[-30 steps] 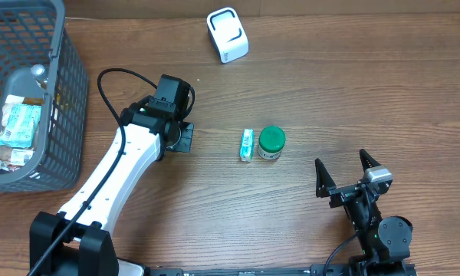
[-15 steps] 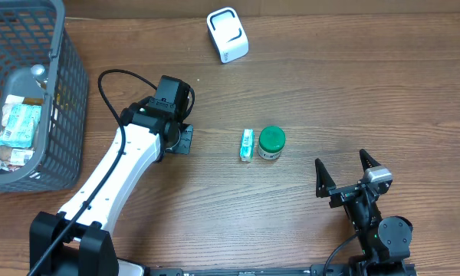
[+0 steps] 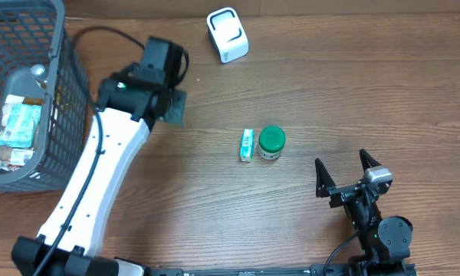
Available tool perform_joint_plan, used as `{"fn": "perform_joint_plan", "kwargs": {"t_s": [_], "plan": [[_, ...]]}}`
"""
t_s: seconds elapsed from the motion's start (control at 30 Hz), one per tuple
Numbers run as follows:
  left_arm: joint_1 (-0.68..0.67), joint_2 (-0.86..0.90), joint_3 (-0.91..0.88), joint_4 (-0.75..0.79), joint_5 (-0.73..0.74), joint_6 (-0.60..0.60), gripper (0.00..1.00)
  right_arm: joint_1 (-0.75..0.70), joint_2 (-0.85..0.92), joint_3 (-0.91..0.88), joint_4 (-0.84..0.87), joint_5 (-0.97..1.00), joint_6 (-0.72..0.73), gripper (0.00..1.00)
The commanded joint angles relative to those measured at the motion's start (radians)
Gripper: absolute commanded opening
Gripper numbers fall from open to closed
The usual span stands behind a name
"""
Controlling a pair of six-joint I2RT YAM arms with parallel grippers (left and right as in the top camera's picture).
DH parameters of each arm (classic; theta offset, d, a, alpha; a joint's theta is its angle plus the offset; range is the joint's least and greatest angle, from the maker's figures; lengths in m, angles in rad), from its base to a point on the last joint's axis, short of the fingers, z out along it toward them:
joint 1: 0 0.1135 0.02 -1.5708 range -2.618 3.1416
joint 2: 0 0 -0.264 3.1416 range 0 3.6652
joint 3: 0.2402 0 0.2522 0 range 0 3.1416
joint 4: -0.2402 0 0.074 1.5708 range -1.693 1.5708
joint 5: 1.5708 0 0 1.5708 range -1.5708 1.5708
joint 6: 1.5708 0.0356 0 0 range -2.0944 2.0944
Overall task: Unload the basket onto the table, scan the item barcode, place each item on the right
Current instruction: 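Move the left gripper down into the grey basket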
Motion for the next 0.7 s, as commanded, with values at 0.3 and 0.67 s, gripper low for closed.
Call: {"fn": "perform_joint_plan", "kwargs": {"t_s": [0.3,0.67], "plan": [[0.133,-0.011,0.285,0.164,-0.423,0.265,0.16,-0.005,-0.008,-0.011,0.004,0.009,-0.002,1.0],[0.502,-0.011,0.286,0.315,-0.281,0.307,0.22,-0.005,-0.008,-0.011,0.005,0.009,-0.002,1.0]]}}
